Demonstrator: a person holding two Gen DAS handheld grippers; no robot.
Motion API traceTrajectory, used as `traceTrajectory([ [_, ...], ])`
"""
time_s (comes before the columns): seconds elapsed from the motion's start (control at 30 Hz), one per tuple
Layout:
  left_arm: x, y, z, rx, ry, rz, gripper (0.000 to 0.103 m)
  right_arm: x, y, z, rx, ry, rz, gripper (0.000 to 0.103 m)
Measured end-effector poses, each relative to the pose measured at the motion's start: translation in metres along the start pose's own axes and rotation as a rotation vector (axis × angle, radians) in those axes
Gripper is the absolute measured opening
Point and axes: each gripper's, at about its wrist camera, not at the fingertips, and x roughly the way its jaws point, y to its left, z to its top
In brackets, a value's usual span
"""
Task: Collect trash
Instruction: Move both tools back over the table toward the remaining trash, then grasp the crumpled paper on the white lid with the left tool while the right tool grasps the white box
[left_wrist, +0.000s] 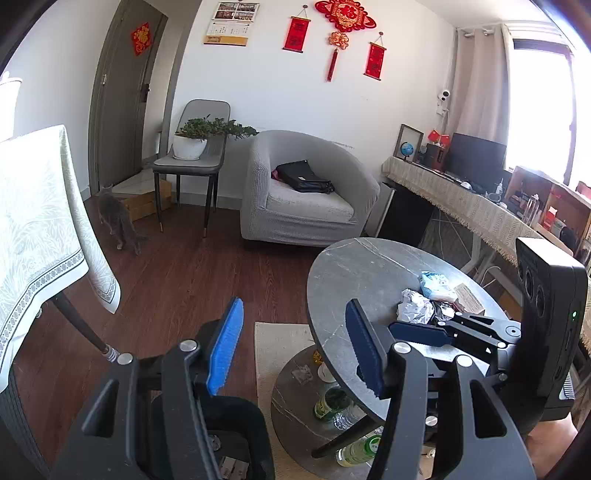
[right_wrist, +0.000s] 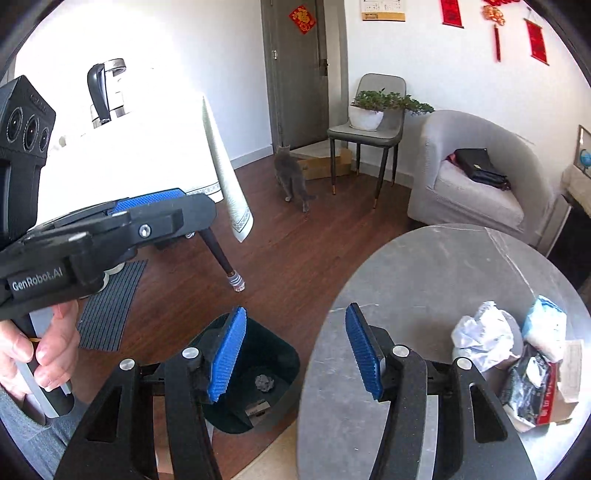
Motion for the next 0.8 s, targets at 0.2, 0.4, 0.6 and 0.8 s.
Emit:
traceTrajectory([
  [0.2, 0.032, -0.035, -0.004, 0.026, 0.039, -0.033, 0.065, -0.031, -0.051, -0.015, 0.078, -0.045, -0.073, 0.059],
  [0.4, 0.062, -0.066, -0.007, 0.038, 0.058, -0.051, 0.071, -0.058, -0.089, -0.033, 0.096, -0.063, -0.175, 0.067],
  [0.6, 0.093, -0.094, -0.008, 0.039, 0.099, -0.079, 0.073, -0.082, -0.134, -0.062, 0.129, -0.049, -0.267, 0.071],
  [0.8, 0.124, -0.124, -0.013, 0.068, 0.164, -0.095, 0.073, -0.096, -0.170, -0.083, 0.191, -0.029, -0.305, 0.074],
])
